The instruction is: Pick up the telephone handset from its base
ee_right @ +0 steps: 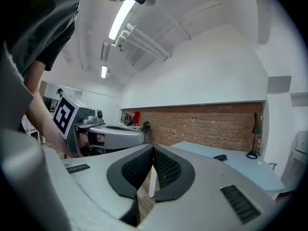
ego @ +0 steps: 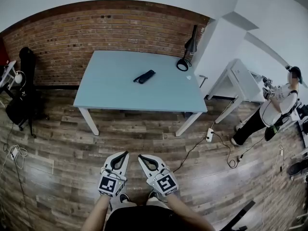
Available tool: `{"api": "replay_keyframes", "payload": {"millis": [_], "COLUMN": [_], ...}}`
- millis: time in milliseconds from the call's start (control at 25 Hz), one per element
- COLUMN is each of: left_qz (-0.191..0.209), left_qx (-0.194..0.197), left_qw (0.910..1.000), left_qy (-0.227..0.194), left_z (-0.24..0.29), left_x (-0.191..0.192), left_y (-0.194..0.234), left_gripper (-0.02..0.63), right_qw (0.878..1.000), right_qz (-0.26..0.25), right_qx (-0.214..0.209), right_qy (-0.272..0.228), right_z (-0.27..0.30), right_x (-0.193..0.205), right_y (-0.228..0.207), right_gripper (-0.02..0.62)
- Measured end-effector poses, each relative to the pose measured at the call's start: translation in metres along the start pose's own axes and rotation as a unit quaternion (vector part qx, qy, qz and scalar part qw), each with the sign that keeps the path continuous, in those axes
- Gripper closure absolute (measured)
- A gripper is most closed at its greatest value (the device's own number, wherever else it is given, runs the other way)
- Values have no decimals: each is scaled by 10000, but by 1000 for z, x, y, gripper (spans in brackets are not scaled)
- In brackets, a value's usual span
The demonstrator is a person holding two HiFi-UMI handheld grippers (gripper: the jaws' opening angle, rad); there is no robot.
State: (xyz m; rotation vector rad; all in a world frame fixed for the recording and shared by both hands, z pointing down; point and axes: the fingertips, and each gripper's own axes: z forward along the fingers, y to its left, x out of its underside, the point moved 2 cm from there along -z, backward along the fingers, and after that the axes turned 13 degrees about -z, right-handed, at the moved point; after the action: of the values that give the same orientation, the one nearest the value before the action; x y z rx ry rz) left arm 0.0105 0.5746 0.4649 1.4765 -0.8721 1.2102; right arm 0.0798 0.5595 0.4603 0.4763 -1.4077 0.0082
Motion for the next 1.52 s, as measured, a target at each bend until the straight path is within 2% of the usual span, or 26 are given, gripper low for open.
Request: {"api": "replay_keyframes", "payload": {"millis": [360,480,600,720,840,1000,1200,1360,1520], "left_qz": [213,187,437,672,449,501,641,781,770], "left_qx": [-50,-5,33,32,-180,-422,-627,-561,-474], "left_qw": [9997,9997,9988,9975,9985,9974,9955,9949,9953], "left_qy": [119,154,210,234,264,288,296,315,350], "left_z": [-13,-5,9,33,60,106,154,189,210], "left_x": [-4,-2,2,2,-3,-6,-15,-24,-24], "left_y": [19,22,18,16,20,26,23,14,21], "left_gripper": [580,580,580,580,580,580,580,580,580], "right_qw": [9983,9964,9921,9862,9825,9754,9751,9681,9766], "right_qz": [-584,-814,-1086,-1405,-1591,-1880,-1774,-2148,-1814], "right_qx": [-19,-248,-594,-841,-893,-1021,-1057,-1096,-992], "right_qy": [90,8,-193,-242,-377,-526,-811,-677,-595], "right_z": [27,39,46,51,55,59,53,49,54], "right_x": [-13,-21,-23,-19,-18,-7,-5,13,31], "right_y": [3,1,-10,-37,-74,-123,-171,-190,-205], "right_gripper": [576,577,577,577,577,577,577,578,579]}}
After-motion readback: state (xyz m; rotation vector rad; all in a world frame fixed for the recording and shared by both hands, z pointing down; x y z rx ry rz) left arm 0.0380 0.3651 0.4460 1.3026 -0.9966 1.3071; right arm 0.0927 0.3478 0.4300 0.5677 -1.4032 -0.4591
